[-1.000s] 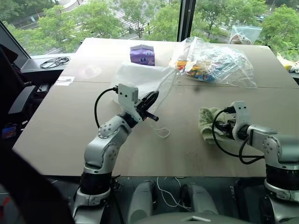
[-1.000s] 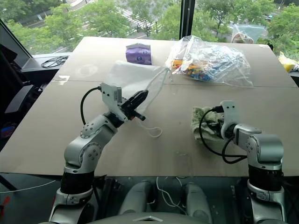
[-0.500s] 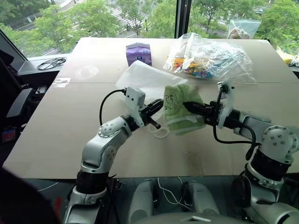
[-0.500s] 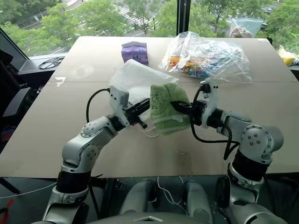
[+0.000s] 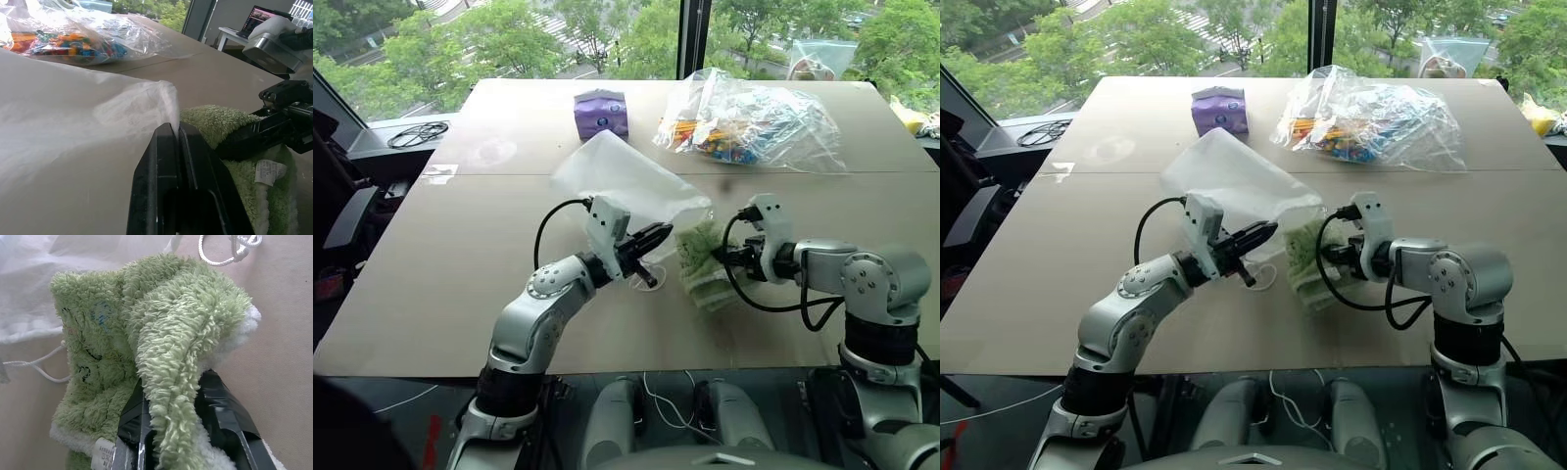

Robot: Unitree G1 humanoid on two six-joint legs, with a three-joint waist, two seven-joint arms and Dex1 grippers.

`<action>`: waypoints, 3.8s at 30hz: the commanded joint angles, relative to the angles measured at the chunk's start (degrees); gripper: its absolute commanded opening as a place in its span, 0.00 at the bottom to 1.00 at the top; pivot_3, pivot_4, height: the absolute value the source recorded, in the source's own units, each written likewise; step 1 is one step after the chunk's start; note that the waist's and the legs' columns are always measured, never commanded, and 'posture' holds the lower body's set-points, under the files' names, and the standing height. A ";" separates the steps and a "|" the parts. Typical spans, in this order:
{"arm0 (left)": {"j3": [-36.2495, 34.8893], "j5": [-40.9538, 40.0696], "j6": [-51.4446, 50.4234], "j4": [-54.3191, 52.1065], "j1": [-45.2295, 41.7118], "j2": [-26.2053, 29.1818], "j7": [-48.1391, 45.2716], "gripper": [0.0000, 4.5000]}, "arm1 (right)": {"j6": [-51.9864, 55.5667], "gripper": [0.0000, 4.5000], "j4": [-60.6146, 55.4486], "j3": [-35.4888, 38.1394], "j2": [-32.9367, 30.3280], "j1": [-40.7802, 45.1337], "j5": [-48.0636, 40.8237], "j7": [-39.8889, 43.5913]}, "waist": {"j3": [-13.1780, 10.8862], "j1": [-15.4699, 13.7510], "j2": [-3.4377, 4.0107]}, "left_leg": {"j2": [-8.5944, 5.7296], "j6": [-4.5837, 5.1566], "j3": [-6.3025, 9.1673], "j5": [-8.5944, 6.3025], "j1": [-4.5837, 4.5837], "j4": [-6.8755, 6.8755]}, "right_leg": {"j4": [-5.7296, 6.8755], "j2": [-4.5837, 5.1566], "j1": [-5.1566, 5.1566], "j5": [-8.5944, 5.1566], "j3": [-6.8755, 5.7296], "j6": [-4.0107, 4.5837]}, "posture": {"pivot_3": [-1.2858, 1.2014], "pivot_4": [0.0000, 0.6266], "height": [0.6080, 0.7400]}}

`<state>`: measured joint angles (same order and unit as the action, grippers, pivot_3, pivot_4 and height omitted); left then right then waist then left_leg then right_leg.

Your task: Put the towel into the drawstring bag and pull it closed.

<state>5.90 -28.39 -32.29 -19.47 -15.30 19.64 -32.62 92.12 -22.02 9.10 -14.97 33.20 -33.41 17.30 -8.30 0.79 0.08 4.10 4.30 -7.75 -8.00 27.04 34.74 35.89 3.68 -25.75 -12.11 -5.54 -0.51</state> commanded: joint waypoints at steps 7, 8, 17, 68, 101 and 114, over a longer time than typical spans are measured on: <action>2.81 0.33 3.07 -2.99 0.92 0.96 -4.65 0.00 | 0.38 0.03 0.59 11.92 9.63 4.72 -11.10 -1.55 | -0.01 -0.16 0.01 | -0.01 0.00 0.01 0.00 0.02 -0.01 | -0.04 0.06 -0.02 0.05 -0.02 0.09 | 0.52 0.24 0.99; 2.74 0.00 3.10 -3.08 0.99 0.92 -4.86 0.00 | 0.38 0.03 2.20 15.25 11.99 5.83 -10.05 -3.59 | -0.01 -0.12 0.01 | -0.01 0.00 0.01 0.00 0.02 -0.01 | -0.04 0.07 -0.02 0.05 -0.01 0.09 | 0.52 0.24 0.99; -4.17 -11.11 -0.83 -4.23 -2.14 -5.08 -1.55 0.00 | -0.46 0.03 3.47 26.03 27.42 2.30 -14.80 -10.37 | -0.17 -0.08 0.15 | -0.06 0.00 0.00 0.00 0.06 -0.27 | -0.08 0.12 -0.04 0.05 -0.05 0.09 | 0.52 0.24 0.99; 14.50 19.54 18.02 17.00 -19.58 -8.44 -1.06 0.00 | -56.51 0.03 16.86 11.17 22.77 -4.77 -48.90 -22.30 | -0.65 -0.13 0.34 | -0.01 0.02 0.01 0.02 -0.02 0.10 | 0.00 -0.18 0.14 -0.01 0.06 -0.08 | 0.52 0.24 0.99; 16.00 53.76 48.92 21.59 -19.32 -0.48 14.42 0.00 | -51.59 0.03 7.67 2.93 19.22 -12.28 -47.10 -25.31 | -0.65 -0.09 0.33 | 0.09 0.02 0.02 0.02 -0.06 0.07 | 0.06 -0.23 0.09 0.10 0.16 0.09 | 0.52 0.24 0.99; 14.26 43.32 57.26 19.76 -18.69 2.99 5.47 0.00 | -64.37 0.03 17.69 11.13 25.89 -5.21 -47.17 -27.81 | -0.65 -0.23 0.33 | 0.06 0.03 -0.17 0.03 -0.02 0.13 | 0.05 -0.15 0.10 0.12 0.19 0.09 | 0.52 0.24 0.99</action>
<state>21.68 17.40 24.07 2.90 -34.00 23.08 -26.62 30.66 -4.50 16.60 8.98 25.73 -76.99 -8.22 -8.95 0.55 0.42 4.16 4.34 -7.93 -7.97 27.02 34.89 35.94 3.50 -25.64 -11.90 -5.35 -0.56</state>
